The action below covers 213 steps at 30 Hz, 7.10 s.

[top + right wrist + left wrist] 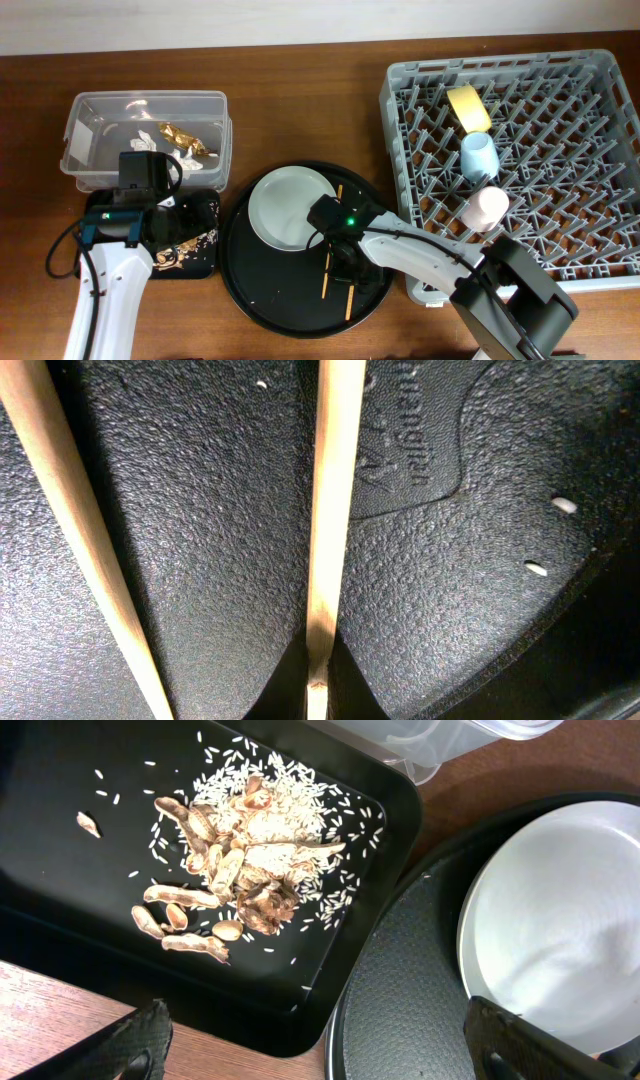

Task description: Sort waste into correct bins and load items into the dishwasher rack

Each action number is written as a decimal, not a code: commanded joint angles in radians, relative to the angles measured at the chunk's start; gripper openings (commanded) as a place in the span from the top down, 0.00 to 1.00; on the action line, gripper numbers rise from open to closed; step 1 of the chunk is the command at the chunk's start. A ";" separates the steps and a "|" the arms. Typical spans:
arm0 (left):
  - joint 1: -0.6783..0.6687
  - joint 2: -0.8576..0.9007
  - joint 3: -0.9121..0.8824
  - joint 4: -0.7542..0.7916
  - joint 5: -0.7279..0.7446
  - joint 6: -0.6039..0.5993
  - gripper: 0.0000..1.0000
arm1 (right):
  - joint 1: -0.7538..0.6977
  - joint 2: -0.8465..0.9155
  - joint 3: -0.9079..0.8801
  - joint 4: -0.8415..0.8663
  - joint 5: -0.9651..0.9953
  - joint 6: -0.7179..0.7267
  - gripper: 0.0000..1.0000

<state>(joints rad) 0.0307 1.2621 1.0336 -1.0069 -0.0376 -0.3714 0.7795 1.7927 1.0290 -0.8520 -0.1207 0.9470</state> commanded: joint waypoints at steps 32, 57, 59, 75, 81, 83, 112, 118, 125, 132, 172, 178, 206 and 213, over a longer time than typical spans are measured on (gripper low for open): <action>0.005 -0.011 0.001 -0.001 -0.004 -0.010 0.07 | -0.576 -0.150 0.282 -0.386 0.083 -0.759 0.54; 0.005 -0.011 0.001 -0.002 -0.004 -0.010 0.07 | -0.039 0.213 0.274 -0.134 0.107 -0.256 0.47; 0.005 -0.011 0.001 -0.002 -0.004 -0.010 0.07 | -0.039 0.213 0.263 -0.134 0.107 -0.253 0.71; 0.005 -0.011 0.001 -0.007 -0.004 -0.010 0.07 | -0.300 -0.252 0.323 -0.354 0.122 -0.591 0.96; 0.005 -0.011 0.001 -0.008 -0.003 -0.010 0.07 | -0.565 -0.233 0.306 -0.413 0.056 -0.813 0.96; 0.005 -0.011 0.001 -0.009 -0.003 -0.010 0.07 | -0.563 -0.182 0.297 -0.412 0.050 -0.813 0.95; 0.005 -0.011 0.001 -0.009 -0.003 -0.010 0.07 | -0.269 0.323 0.439 -0.088 -0.042 -0.534 0.69; 0.005 -0.011 0.001 -0.008 -0.004 -0.010 0.07 | -0.278 0.314 0.441 -0.157 0.043 -0.448 0.96; 0.005 -0.011 0.001 -0.008 -0.004 -0.010 0.07 | -0.375 -0.102 0.443 -0.188 0.129 -0.545 0.96; 0.005 -0.011 0.001 -0.004 -0.004 -0.010 0.07 | -0.527 -0.339 0.443 -0.048 0.878 -0.663 0.96; -0.131 -0.768 -0.212 -0.027 0.179 0.287 0.01 | -0.526 -1.266 -0.155 -0.200 0.109 -0.785 0.01; -0.131 -0.767 -0.212 -0.027 0.180 0.286 0.01 | -0.526 -1.262 -0.155 -0.207 0.109 -0.785 0.01; -0.131 -0.767 -0.212 -0.027 0.179 0.286 0.01 | -0.747 -1.789 -1.004 0.739 0.042 -0.890 0.01; -0.131 -0.915 -0.355 0.076 0.074 0.288 0.01 | -0.747 -1.789 -1.004 0.739 0.042 -0.890 0.01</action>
<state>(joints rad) -0.0990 0.4484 0.7891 -0.9955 0.0982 -0.1005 0.0414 0.0139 0.0353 -0.1162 -0.0708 0.0628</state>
